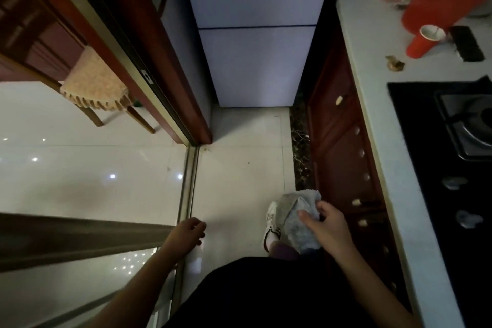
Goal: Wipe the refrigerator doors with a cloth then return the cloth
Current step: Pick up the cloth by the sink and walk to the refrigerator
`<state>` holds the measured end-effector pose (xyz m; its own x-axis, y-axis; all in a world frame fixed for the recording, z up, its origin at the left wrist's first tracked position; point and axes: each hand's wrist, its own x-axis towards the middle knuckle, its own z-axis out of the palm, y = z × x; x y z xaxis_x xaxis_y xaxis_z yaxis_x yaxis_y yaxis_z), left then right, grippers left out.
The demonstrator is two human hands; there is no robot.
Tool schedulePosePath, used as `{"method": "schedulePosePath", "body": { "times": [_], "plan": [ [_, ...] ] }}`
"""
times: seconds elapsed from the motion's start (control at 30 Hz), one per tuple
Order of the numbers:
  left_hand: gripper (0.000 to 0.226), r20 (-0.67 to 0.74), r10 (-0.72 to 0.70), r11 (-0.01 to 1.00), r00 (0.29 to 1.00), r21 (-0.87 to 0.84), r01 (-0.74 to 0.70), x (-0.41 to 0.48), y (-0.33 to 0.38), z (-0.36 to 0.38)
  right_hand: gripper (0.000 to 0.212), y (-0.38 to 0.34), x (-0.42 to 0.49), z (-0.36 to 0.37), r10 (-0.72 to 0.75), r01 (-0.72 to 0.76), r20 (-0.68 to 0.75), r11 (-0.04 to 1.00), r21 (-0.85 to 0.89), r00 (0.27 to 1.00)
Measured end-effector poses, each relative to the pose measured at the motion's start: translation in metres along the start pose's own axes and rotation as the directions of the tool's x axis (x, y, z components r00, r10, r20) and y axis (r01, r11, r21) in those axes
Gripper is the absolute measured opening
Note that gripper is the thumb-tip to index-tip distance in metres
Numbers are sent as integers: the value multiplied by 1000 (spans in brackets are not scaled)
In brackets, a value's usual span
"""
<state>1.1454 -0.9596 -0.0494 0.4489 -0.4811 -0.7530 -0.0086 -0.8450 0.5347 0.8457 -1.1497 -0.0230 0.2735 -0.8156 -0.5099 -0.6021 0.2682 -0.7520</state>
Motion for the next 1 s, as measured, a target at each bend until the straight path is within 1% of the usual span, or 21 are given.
{"method": "schedulePosePath", "body": {
  "times": [0.07,0.17,0.27,0.33,0.4,0.43,0.47,0.5,0.57,0.6,0.63,0.67,0.7,0.73,0.77,0.8,0.9,0.97,1.0],
  "plan": [
    [22,-25,-62,998,998,-34,61,18,18,-8,15,-27,41,-2,-4,6,53,1000,-25,999],
    [20,-66,-150,986,987,-79,144,38,40,-18,15,-75,102,-6,-68,79,133,994,-81,989],
    [19,-99,-208,972,973,-128,195,55,58,-29,22,-121,155,-7,-118,156,216,973,-171,969],
    [20,-97,-243,962,965,-152,227,68,68,-38,35,-148,187,-6,-128,176,242,966,-188,962],
    [21,-101,-265,956,959,-158,247,83,81,-48,64,-169,219,-1,-137,193,269,962,-191,953],
    [22,-99,-276,952,956,-163,258,93,87,-53,75,-178,235,2,-125,184,277,963,-199,953],
    [22,-98,-286,948,953,-171,267,105,94,-60,76,-188,249,5,-123,185,286,963,-199,950],
    [21,-102,-292,946,951,-176,272,117,104,-67,66,-199,261,10,-129,191,285,961,-202,950],
    [20,-97,-292,946,951,-175,273,147,125,-82,35,-222,286,19,-140,201,270,956,-215,953],
    [20,-90,-289,946,953,-180,270,163,136,-91,25,-230,299,23,-133,192,264,958,-211,955],
    [20,-81,-291,944,953,-186,272,179,151,-99,22,-238,313,27,-128,183,256,962,-205,958],
    [18,-73,-286,946,955,-180,270,195,166,-108,27,-244,327,30,-130,180,240,964,-197,962],
    [17,-66,-277,951,959,-164,263,210,182,-117,42,-252,339,32,-113,155,215,970,-187,970],
    [17,-54,-265,956,963,-142,256,228,198,-125,63,-260,350,33,-86,119,185,977,-175,979],
    [17,-33,-254,961,967,-124,249,246,214,-133,77,-268,360,34,-65,92,162,983,-161,985],
    [17,-6,-242,965,970,-105,240,263,231,-141,82,-277,367,35,-50,70,136,987,-146,989],
    [19,38,-169,984,985,-44,170,309,283,-163,79,-302,387,31,-44,48,44,995,-88,998],
    [14,47,-97,995,994,-4,98,329,322,-175,71,-319,394,28,-51,50,-4,997,-60,999],
    [14,58,-56,998,997,12,55,337,340,-180,64,-328,398,26,-46,45,-17,998,-50,999]
  ]
}}
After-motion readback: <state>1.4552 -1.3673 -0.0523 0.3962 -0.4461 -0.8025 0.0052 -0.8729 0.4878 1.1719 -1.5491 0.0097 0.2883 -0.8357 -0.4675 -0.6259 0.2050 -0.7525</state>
